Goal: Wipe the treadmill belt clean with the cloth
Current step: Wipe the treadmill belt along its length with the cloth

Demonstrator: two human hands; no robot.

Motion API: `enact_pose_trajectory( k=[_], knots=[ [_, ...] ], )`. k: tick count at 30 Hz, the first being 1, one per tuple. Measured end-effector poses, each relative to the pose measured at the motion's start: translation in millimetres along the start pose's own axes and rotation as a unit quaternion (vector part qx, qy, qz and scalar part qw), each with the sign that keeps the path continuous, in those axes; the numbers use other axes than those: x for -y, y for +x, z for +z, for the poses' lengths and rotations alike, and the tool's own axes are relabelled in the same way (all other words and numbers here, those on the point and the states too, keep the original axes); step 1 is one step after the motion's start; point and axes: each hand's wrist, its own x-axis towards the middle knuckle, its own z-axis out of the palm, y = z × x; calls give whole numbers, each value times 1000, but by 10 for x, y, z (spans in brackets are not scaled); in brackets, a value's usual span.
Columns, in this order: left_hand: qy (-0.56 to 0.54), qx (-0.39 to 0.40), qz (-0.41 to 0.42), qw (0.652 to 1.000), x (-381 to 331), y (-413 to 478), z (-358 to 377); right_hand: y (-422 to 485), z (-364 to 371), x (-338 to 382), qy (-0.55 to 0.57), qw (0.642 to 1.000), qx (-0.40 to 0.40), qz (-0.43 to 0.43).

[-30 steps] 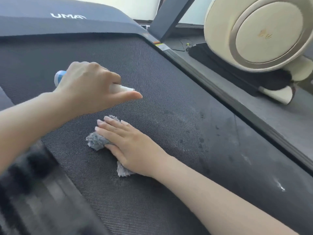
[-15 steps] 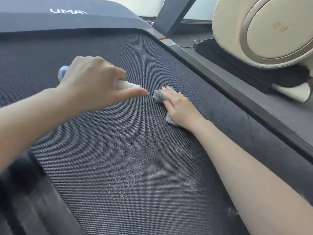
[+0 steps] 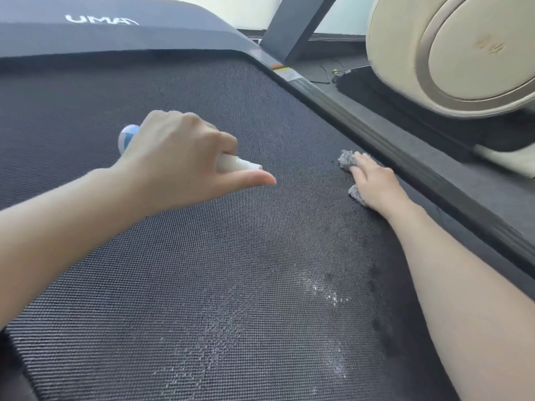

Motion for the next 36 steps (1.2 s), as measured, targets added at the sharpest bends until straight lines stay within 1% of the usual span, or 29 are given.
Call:
enact_pose_trajectory(
  k=[2, 9, 16, 20, 23, 29, 32, 36],
  knots=[
    [7, -4, 2, 1000, -22, -7, 18, 0, -53, -96, 5, 1000, -7, 25],
    [30, -7, 13, 999, -101, -24, 38, -25, -135, -293, -11, 998, -11, 62],
    [8, -8, 31, 999, -117, -48, 78, -76, -150, -251, -35, 998, -14, 60],
    [-8, -4, 30, 1000, -123, -38, 63, -206, -138, -207, -22, 997, -14, 68],
    [-8, -8, 30, 999, -130, -47, 21, -326, -109, -129, -19, 998, -11, 56],
    [-17, -9, 29, 999, -142, -135, -127, -700, -22, 269, 21, 999, 21, -15],
    [-28, -13, 30, 999, -174, -178, -207, -1016, 45, 596, 46, 994, 33, -97],
    [-52, -14, 27, 998, -259, -269, -306, -1511, 150, 1023, 60, 975, 50, -206]
  ],
)
